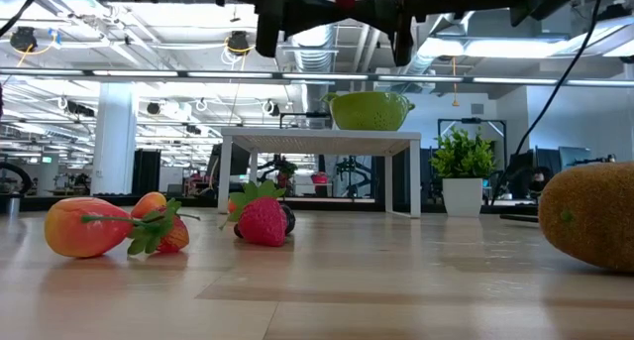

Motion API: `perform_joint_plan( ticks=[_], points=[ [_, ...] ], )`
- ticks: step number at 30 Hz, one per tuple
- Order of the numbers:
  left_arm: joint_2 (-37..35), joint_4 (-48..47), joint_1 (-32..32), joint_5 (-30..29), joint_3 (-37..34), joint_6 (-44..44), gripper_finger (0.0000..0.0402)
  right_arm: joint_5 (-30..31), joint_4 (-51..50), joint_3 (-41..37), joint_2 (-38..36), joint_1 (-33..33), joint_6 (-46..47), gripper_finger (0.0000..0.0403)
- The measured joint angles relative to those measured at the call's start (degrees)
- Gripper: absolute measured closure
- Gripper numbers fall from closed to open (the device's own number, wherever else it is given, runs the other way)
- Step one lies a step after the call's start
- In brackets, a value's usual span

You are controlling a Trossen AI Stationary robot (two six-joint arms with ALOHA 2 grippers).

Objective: Pick & Place Fruit
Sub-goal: Put the red raspberry into the green strainer bowl

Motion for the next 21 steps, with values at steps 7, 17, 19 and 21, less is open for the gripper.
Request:
perform_joint_plan(
  ticks=[7, 17, 19, 21],
  points=[
    [-4.97, 0.44, -1.58, -9.61, -0.01, -11.76, 0.0130, 0.01, -2.63, 0.02, -2.90, -8.10, -5.37, 0.0303],
    [-11.91, 0.54, -1.29, -11.20, -0.01, -25.08, 0.0128, 0.18, -12.36, 0.04, -5.35, -23.52, -5.76, 0.0301],
    [-12.36, 0.29, -1.31, -11.20, -0.01, -25.10, 0.0128, 0.16, -13.35, 0.04, -5.40, -25.10, -5.76, 0.0301],
    [-12.42, 0.37, -1.31, -11.23, -0.01, -25.10, 0.0128, 0.14, -13.92, 0.02, -5.40, -26.35, -5.76, 0.0301]
  ],
)
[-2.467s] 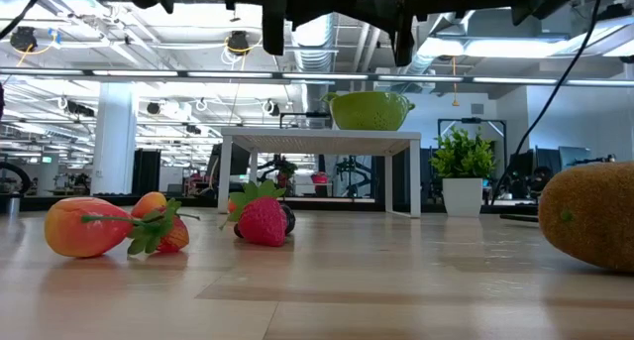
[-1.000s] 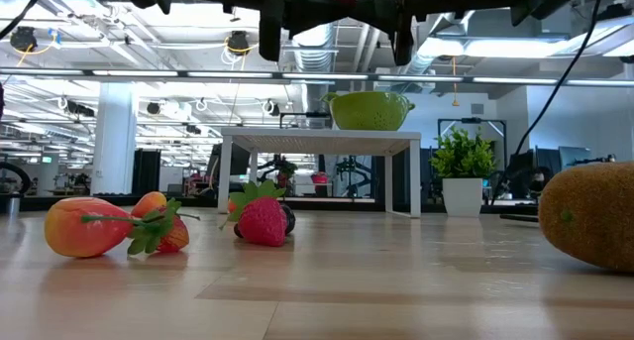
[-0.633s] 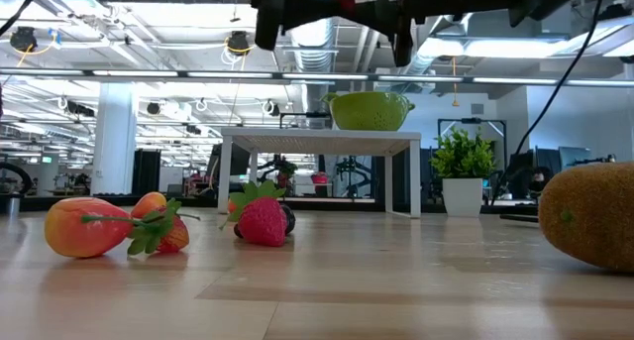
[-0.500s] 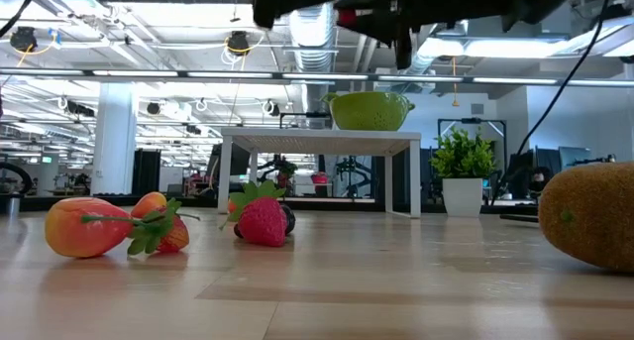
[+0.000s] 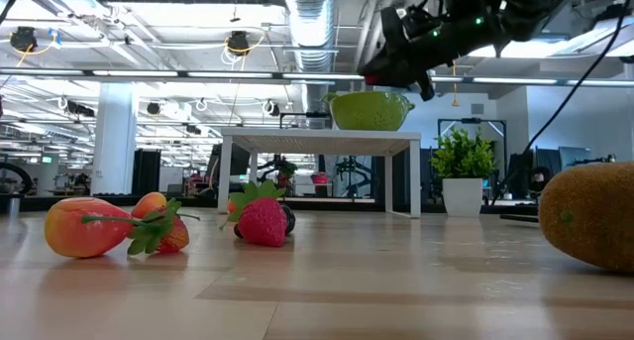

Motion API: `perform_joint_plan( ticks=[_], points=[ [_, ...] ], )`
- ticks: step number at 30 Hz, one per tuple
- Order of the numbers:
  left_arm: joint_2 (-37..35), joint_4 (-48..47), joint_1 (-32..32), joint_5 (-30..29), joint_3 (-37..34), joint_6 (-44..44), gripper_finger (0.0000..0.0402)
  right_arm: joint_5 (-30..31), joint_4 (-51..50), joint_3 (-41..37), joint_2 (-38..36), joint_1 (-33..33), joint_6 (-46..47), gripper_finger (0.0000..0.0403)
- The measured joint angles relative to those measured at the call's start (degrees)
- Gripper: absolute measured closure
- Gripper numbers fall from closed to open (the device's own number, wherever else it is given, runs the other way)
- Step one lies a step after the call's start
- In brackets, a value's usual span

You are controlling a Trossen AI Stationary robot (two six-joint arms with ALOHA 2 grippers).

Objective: Pick & Place Fruit
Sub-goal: Put the red raspberry into the green strainer bowl

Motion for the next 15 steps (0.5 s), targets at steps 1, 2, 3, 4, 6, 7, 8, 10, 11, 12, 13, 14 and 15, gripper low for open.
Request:
perform_joint_plan(
  ticks=[1, 2, 3, 4, 6, 7, 8, 10, 11, 12, 13, 14, 15],
  points=[
    [0.00, -0.15, 0.00, -0.17, 0.00, 0.00, 0.0128, -0.06, -0.06, 0.00, 0.00, -0.46, -0.02, 0.0301],
    [0.00, -0.21, 0.00, -0.60, 0.01, 0.00, 0.0128, -0.13, -0.37, 0.02, 0.00, -0.86, -0.21, 0.0301],
    [0.00, -0.23, 0.00, -0.82, 0.00, 0.00, 0.0128, -0.17, -0.86, 0.00, 0.00, -1.26, -0.51, 0.0301],
    [0.09, -0.19, 0.00, -1.17, 0.00, -0.02, 0.0128, -0.19, -1.40, 0.00, 0.00, -1.75, -1.02, 0.0301],
    [0.26, -0.51, 0.00, -1.85, 0.01, 0.00, 0.0128, -0.22, -2.01, 0.00, 0.00, -2.65, -1.42, 0.0301],
    [0.28, -0.54, 0.00, -2.21, 0.00, 0.00, 0.0128, -0.22, -2.30, 0.00, 0.00, -3.04, -1.41, 0.0301],
    [0.28, -0.42, 0.00, -2.51, 0.00, -0.02, 0.0128, -0.22, -2.62, 0.00, 0.00, -3.41, -1.26, 0.0301],
    [0.28, -0.32, 0.02, -2.60, 0.00, -0.02, 0.0128, -0.23, -2.95, 0.00, 0.00, -3.96, -1.15, 0.0301],
    [0.28, -0.40, 0.01, -2.59, 0.00, -0.01, 0.0128, -0.21, -2.92, 0.00, 0.00, -4.13, -1.10, 0.0301],
    [0.28, -0.39, 0.00, -2.59, 0.01, -0.01, 0.0128, -0.21, -2.89, 0.00, 0.00, -4.32, -1.01, 0.0301],
    [0.28, -0.33, 0.00, -2.59, 0.02, -0.02, 0.0128, -0.21, -2.93, 0.00, 0.00, -4.42, -0.98, 0.0301],
    [0.28, -0.33, 0.00, -2.60, 0.01, -0.02, 0.0128, -0.23, -2.93, 0.00, 0.00, -4.44, -0.88, 0.0300],
    [0.28, -0.39, 0.00, -2.59, 0.02, -0.02, 0.0128, -0.24, -2.93, 0.00, 0.00, -4.44, -0.49, 0.0299]
  ],
)
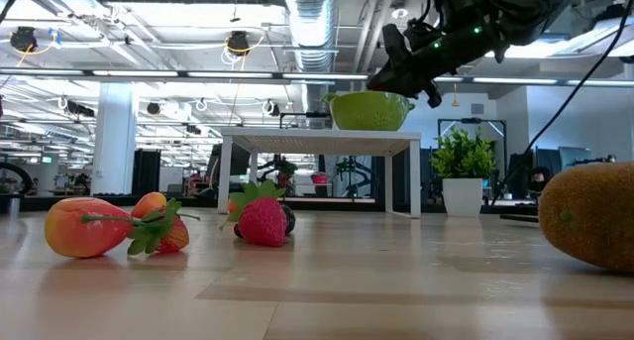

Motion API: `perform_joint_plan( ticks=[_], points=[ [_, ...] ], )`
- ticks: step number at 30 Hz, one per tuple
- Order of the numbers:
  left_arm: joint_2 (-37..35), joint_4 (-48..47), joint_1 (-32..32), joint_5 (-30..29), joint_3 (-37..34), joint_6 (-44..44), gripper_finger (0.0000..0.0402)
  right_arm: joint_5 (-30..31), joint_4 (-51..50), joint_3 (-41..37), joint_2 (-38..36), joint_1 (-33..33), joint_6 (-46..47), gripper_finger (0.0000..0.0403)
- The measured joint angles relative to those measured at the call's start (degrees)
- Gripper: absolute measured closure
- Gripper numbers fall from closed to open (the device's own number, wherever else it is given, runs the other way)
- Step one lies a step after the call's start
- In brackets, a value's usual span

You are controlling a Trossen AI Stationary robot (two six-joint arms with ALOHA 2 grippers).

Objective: Pick & Place Fruit
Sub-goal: Put the red raspberry into the green strainer bowl, then put the red strawberry into the green strainer bowl

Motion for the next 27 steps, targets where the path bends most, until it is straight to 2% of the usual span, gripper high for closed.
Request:
perform_joint_plan(
  ticks=[4, 14, 17, 22, 27],
  points=[
    [0.00, 0.02, 0.01, 0.00, -0.01, 0.00, 0.0128, -1.42, 0.16, 0.00, 0.00, 0.00, 1.15, 0.0285],
    [0.00, 0.04, 0.00, -0.02, 0.00, 0.00, 0.0128, -3.10, -0.04, -0.01, -0.73, 0.08, 2.55, 0.0209],
    [0.00, -0.14, 0.00, -0.98, 0.00, -0.74, 0.0128, -5.74, 2.06, 0.00, -2.78, 1.70, 2.96, 0.0195],
    [0.00, -3.61, 0.00, -4.53, 0.00, -4.35, 0.0128, -7.57, 3.63, 0.00, -7.93, 7.57, 2.02, 0.0197],
    [0.00, -12.33, 0.00, -3.21, 0.00, -10.44, 0.0128, -7.28, 3.54, 0.00, -10.70, 16.12, 1.63, 0.0223]
  ],
)
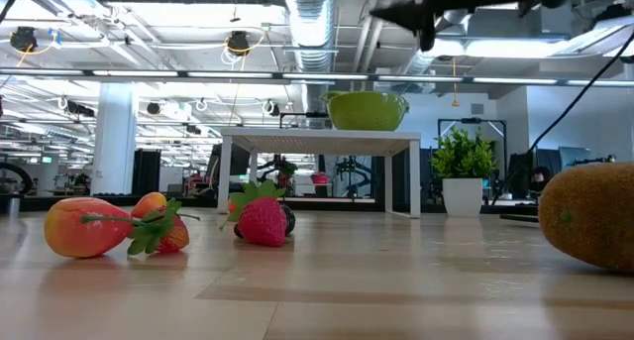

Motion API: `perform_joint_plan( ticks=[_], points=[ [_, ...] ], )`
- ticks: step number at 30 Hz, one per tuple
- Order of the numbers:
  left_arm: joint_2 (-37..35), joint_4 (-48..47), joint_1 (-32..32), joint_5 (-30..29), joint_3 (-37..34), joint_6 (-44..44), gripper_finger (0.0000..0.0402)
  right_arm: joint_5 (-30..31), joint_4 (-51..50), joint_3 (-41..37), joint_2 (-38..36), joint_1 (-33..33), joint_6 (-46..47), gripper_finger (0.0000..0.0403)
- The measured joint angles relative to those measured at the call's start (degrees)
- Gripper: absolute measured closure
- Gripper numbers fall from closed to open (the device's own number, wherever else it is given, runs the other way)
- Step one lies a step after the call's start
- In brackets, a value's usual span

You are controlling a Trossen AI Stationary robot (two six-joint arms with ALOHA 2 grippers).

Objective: Pick & Place Fruit
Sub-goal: Put the red strawberry into the green strainer bowl

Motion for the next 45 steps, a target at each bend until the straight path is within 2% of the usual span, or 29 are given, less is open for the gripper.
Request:
perform_joint_plan(
  ticks=[3, 10, 16, 21, 28, 36, 41, 45],
  points=[
    [0.00, -6.85, 0.00, 2.22, 0.02, -4.04, 0.0128, 0.25, -0.46, 0.00, 0.80, 5.22, -0.04, 0.0241],
    [0.00, -23.15, -0.23, 9.56, 0.02, -18.83, 0.0128, 6.76, -3.24, 0.00, 5.06, 14.11, 0.25, 0.0274],
    [0.31, -34.69, -4.02, 24.96, 0.02, -16.95, 0.0128, 7.78, -3.63, 0.00, 7.52, 17.57, 0.37, 0.0282],
    [2.99, -37.92, -7.49, 28.70, 0.11, -16.32, 0.0128, 7.93, -3.22, -0.02, 8.14, 17.77, 0.95, 0.0280],
    [12.04, -39.73, -10.00, 39.05, 0.09, -17.99, 0.0128, 8.01, -2.24, -0.01, 8.12, 17.49, 1.51, 0.0280],
    [19.50, -41.30, -10.12, 40.70, 0.02, -14.02, 0.0128, 8.00, -2.31, -0.02, 8.13, 17.49, 1.51, 0.0279],
    [21.76, -42.35, -9.82, 39.71, 0.00, -10.34, 0.0132, 8.00, -2.31, -0.02, 8.12, 17.49, 1.51, 0.0280],
    [22.03, -43.06, -8.81, 40.14, 0.12, -7.77, 0.0150, 8.00, -2.37, -0.02, 8.12, 17.49, 1.51, 0.0280]
  ],
)
